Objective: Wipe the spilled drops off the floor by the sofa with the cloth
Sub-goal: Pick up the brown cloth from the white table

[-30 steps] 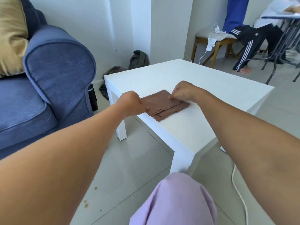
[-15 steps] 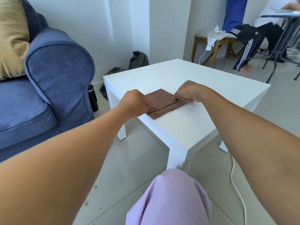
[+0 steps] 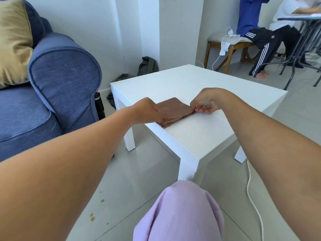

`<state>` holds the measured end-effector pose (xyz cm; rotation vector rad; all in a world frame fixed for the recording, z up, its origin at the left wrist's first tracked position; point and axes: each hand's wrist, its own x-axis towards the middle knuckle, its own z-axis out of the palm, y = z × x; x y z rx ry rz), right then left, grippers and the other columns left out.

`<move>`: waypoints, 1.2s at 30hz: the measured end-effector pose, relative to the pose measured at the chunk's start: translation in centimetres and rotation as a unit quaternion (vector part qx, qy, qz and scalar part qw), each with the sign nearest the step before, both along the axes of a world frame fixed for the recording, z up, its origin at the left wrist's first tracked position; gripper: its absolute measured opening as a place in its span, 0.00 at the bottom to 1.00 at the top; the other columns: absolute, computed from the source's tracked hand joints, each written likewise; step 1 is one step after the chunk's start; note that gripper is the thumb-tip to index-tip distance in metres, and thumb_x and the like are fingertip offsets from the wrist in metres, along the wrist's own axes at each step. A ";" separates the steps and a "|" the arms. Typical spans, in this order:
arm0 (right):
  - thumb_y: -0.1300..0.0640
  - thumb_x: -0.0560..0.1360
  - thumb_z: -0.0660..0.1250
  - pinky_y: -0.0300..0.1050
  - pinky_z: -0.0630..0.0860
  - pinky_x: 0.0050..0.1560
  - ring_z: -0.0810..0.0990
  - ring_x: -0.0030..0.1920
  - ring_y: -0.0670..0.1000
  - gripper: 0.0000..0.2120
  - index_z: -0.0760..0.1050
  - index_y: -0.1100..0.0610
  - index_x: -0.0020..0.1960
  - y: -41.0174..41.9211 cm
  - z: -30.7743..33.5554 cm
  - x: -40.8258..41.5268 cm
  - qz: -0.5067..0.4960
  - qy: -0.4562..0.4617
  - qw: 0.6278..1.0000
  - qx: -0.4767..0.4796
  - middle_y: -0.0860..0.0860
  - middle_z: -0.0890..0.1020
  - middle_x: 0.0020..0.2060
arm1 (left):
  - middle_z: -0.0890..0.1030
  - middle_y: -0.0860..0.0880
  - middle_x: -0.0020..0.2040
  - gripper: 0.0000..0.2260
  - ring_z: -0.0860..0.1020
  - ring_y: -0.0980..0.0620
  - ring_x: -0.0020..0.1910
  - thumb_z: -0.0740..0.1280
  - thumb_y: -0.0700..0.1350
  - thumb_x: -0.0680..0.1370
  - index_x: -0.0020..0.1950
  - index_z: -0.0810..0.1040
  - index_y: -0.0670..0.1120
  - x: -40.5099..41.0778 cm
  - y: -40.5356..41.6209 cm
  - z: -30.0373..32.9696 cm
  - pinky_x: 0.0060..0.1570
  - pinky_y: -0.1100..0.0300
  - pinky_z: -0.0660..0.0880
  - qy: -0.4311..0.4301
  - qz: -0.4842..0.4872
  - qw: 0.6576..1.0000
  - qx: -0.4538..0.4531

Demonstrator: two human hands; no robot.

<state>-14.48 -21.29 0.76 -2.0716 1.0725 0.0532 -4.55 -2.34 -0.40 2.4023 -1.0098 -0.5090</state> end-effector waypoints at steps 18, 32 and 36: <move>0.56 0.71 0.70 0.43 0.75 0.43 0.79 0.50 0.58 0.09 0.78 0.62 0.46 0.7 -2.1 5.7 0.014 -0.064 0.988 -0.137 0.56 0.79 0.45 | 0.71 0.47 0.41 0.03 0.69 0.48 0.40 0.64 0.40 0.75 0.44 0.70 0.45 4.1 -1.8 -2.7 0.38 0.58 0.67 0.003 0.200 0.976 -0.082; 0.65 0.73 0.67 0.49 0.76 0.55 0.78 0.48 0.53 0.08 0.73 0.53 0.42 5.2 1.3 6.2 -0.039 -0.251 0.967 0.021 0.53 0.79 0.45 | 0.76 0.44 0.40 0.01 0.78 0.44 0.44 0.63 0.38 0.74 0.42 0.73 0.42 5.3 1.8 -0.8 0.57 0.47 0.79 0.129 0.250 0.924 -0.258; 0.66 0.73 0.67 0.42 0.75 0.43 0.78 0.42 0.50 0.09 0.73 0.53 0.47 8.5 2.3 7.3 -0.006 -0.272 0.960 0.065 0.53 0.79 0.48 | 0.74 0.46 0.35 0.05 0.78 0.44 0.42 0.63 0.36 0.76 0.41 0.74 0.41 6.3 5.7 0.1 0.56 0.47 0.80 0.117 0.264 0.917 -0.275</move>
